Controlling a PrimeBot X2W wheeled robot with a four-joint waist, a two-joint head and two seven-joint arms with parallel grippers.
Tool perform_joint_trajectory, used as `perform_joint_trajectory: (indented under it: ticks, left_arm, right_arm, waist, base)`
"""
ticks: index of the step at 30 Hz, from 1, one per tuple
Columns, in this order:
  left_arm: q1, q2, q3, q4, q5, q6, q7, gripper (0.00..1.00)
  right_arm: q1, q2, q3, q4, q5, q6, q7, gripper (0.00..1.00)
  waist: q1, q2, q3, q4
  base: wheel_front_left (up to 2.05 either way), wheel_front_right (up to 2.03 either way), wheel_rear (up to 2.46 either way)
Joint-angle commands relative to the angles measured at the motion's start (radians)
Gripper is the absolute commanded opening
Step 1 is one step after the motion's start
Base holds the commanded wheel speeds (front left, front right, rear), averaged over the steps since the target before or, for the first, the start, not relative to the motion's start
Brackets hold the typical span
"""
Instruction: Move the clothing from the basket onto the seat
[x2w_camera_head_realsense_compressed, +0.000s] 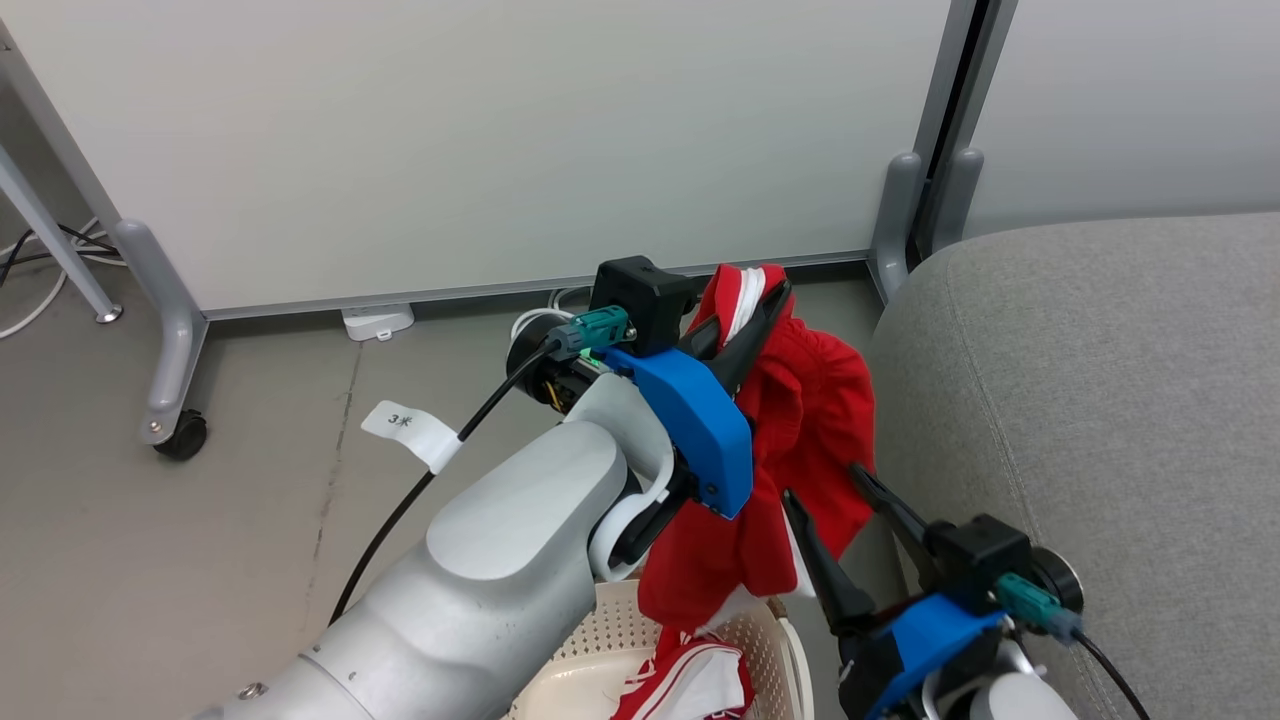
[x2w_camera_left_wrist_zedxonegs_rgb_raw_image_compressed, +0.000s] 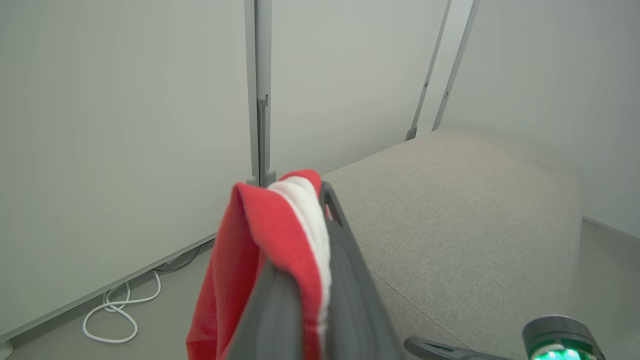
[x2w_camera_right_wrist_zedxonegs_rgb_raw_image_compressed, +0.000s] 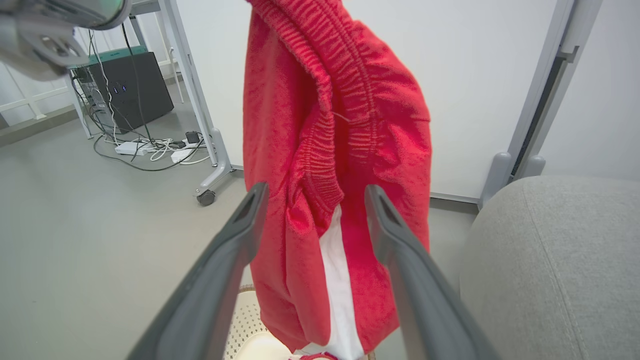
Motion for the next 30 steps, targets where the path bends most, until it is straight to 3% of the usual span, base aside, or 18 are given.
perform_joint_trajectory:
  ticks: [1, 13, 22, 23, 24, 30]
  left_arm:
    - [-0.02, 0.0, -0.008, 0.003, -0.011, 0.005, -0.009, 0.0]
    - [-0.051, 0.0, -0.066, -0.004, -0.06, 0.009, -0.026, 0.0]
    - [-0.061, 0.0, -0.116, -0.022, -0.101, 0.014, -0.036, 0.0]
    - [-0.061, 0.0, -0.12, -0.023, -0.104, 0.016, -0.036, 0.0]
    - [-0.063, 0.0, -0.125, -0.024, -0.108, 0.016, -0.038, 0.0]
    - [-0.066, 0.0, -0.151, -0.019, -0.126, 0.021, -0.043, 0.0]
  right_arm:
    - [-0.037, -0.003, 0.014, 0.017, -0.01, 0.0, 0.01, 1.0]
    - [-0.247, -0.003, 0.058, 0.254, 0.015, 0.0, 0.024, 1.0]
    - [-0.368, -0.003, 0.187, 0.46, 0.115, 0.0, 0.023, 0.98]
    - [-0.378, -0.003, 0.199, 0.478, 0.127, 0.0, 0.02, 0.3]
    - [-0.386, -0.003, 0.213, 0.494, 0.14, 0.0, 0.018, 0.0]
    - [-0.412, -0.003, 0.256, 0.551, 0.183, 0.0, -0.012, 0.0]
  waist:
    - [0.0, -0.0001, 0.002, -0.002]
    - [0.0, -0.0001, 0.015, 0.018]
    - [0.0, -0.0001, 0.012, 0.033]
    - [0.0, -0.0001, 0.011, 0.034]
    - [0.0, -0.0001, 0.009, 0.035]
    - [0.0, -0.0001, -0.002, 0.039]
  base:
    - [0.0, 0.0, 0.0]
    - [0.0, 0.0, 0.0]
    - [0.0, 0.0, 0.0]
    - [0.0, 0.0, 0.0]
    - [0.0, 0.0, 0.0]
    - [0.0, 0.0, 0.0]
